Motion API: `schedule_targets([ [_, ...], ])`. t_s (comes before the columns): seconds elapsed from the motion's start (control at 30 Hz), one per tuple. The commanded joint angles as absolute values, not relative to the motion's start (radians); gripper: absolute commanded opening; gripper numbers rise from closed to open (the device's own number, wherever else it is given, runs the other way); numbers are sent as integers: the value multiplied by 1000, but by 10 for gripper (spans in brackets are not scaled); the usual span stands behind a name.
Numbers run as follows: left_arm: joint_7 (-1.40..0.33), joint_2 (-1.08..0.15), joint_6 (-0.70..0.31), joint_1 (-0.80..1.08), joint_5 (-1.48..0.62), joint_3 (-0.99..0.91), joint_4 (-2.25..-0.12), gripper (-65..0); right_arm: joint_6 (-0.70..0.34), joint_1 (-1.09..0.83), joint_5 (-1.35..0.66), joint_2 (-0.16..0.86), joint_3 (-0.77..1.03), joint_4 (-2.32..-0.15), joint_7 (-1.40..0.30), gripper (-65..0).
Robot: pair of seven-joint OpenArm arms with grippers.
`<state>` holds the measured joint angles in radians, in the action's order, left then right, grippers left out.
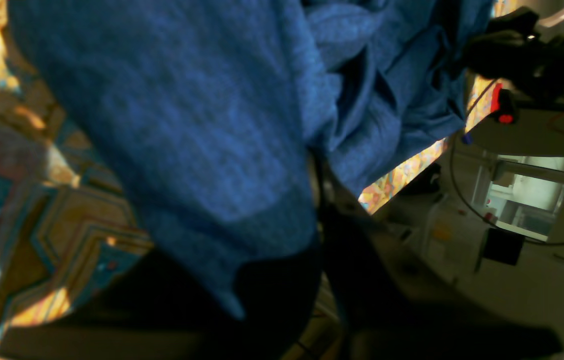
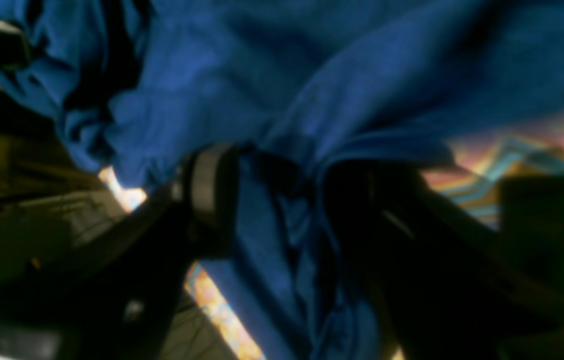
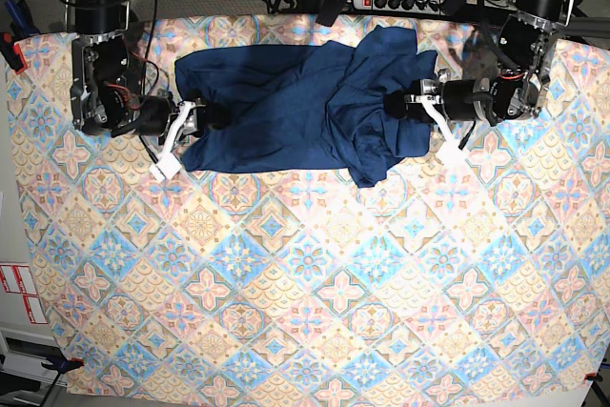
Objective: Fold the T-shirt properly
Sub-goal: 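Grasp the opposite shirt end with the right gripper, left gripper holding, then carry the right gripper's shirt end over toward the left gripper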
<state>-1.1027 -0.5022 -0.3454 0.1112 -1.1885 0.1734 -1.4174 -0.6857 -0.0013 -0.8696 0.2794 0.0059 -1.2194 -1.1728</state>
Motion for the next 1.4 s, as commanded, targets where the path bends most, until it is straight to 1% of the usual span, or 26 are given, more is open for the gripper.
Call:
schedule_targets([
  [0.0, -1096, -515, -355, 101, -1210, 170, -1432, -650, -698, 8, -894, 268, 7, -1230, -1167, -347],
  [0.27, -1096, -513, -355, 101, -1210, 168, -1432, -650, -698, 8, -834, 251, -33, -1221, -1155, -347],
  [0.37, -1096, -498, -355, 101, -1210, 165, -1432, -650, -698, 8, -796, 226, -35, -1218, -1136, -347],
  [0.53, -1096, -492, -355, 101, -1210, 168, -1432, -650, -698, 10, -757, 197, -35, -1125, -1125, -349],
  [0.6, -1096, -484, -355, 101, -1210, 166, -1432, -650, -698, 10, -756, 186, -41, -1110, -1118, -374],
  [0.63, -1096, -484, -355, 101, -1210, 166, -1432, -650, -698, 10, -756, 186, -42, -1107, -1110, -398],
  [0.7, -1096, -483, -355, 101, -1210, 166, -1432, -650, -698, 22, -756, 186, -42, -1101, -1109, -454],
  [0.83, -1093, -481, -355, 101, -1210, 165, -1432, -650, -698, 62, -756, 186, -44, -1055, -1113, -590],
  [0.87, -1079, -481, -355, 101, -1210, 165, -1432, -650, -698, 70, -756, 189, -42, -1046, -1110, -617],
  [0.9, -1067, -479, -355, 101, -1211, 170, -1432, -650, -698, 81, -756, 193, -35, -1041, -1110, -629],
  [1.13, -1047, -429, -355, 101, -1210, 168, -1432, -650, -698, 160, -759, 289, -31, -1041, -1109, -634],
  [1.23, -1047, -401, -355, 101, -1191, 168, -1432, -650, -698, 189, -759, 305, -5, -1041, -1107, -635],
  [1.37, -1046, -328, -355, 96, -1092, 165, -1428, -650, -698, 194, -759, 305, 48, -1047, -1113, -635],
])
